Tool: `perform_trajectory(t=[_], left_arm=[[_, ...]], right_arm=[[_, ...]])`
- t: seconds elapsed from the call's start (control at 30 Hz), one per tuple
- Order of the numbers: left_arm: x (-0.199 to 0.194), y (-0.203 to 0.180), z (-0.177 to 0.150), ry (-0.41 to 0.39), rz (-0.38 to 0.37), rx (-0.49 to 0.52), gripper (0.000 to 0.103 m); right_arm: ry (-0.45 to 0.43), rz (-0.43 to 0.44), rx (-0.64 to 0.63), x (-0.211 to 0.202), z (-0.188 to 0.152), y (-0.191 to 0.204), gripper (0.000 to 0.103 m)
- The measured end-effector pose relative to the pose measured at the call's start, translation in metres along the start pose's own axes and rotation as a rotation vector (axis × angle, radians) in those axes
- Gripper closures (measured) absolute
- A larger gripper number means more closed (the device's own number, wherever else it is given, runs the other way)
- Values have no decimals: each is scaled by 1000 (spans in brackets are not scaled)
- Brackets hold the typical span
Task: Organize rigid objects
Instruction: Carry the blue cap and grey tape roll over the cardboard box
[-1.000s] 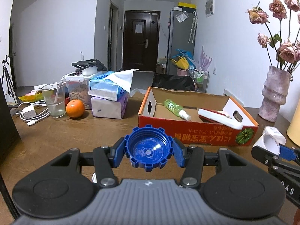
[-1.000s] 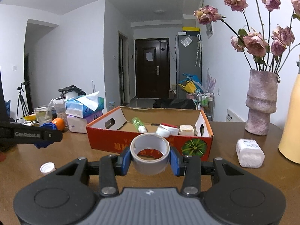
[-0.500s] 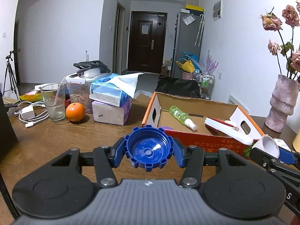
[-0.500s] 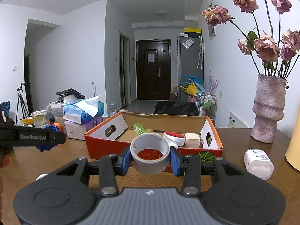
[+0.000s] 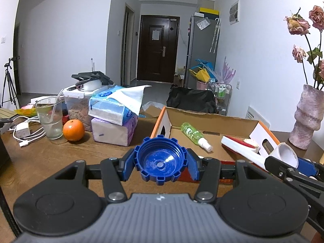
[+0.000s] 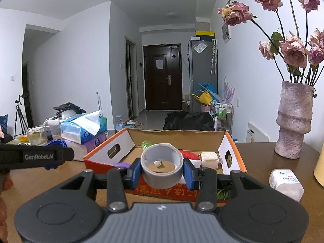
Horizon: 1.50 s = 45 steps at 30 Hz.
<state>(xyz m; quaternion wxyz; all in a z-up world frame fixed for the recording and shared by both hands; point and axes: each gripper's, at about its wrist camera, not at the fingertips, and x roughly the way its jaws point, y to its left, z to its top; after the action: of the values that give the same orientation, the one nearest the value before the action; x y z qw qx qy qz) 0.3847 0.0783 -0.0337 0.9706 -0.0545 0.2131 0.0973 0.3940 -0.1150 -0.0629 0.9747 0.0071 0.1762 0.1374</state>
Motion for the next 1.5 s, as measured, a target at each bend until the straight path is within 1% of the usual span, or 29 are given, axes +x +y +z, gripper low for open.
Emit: perform_trajectory(t=[0.5,0.6,0.93,1.23,1.5], left_arm=[[38,-20,14,-6,-6,6,49],[38,-20,14,-6,-6,6,49],[60,-35,22,-3,-1,9,49],[72,-39,25,-8,8,15,49],[90,-44,31,-7,15,17,49]], right_arm=[[2,-18,14,37,14,-14,61],[2,-20,16,42,17,-17,61],[9,-33,19,60,26,-28,61],[15,-35,6,74,30,-37,61],[34,-54,10,91,35,-47,61]])
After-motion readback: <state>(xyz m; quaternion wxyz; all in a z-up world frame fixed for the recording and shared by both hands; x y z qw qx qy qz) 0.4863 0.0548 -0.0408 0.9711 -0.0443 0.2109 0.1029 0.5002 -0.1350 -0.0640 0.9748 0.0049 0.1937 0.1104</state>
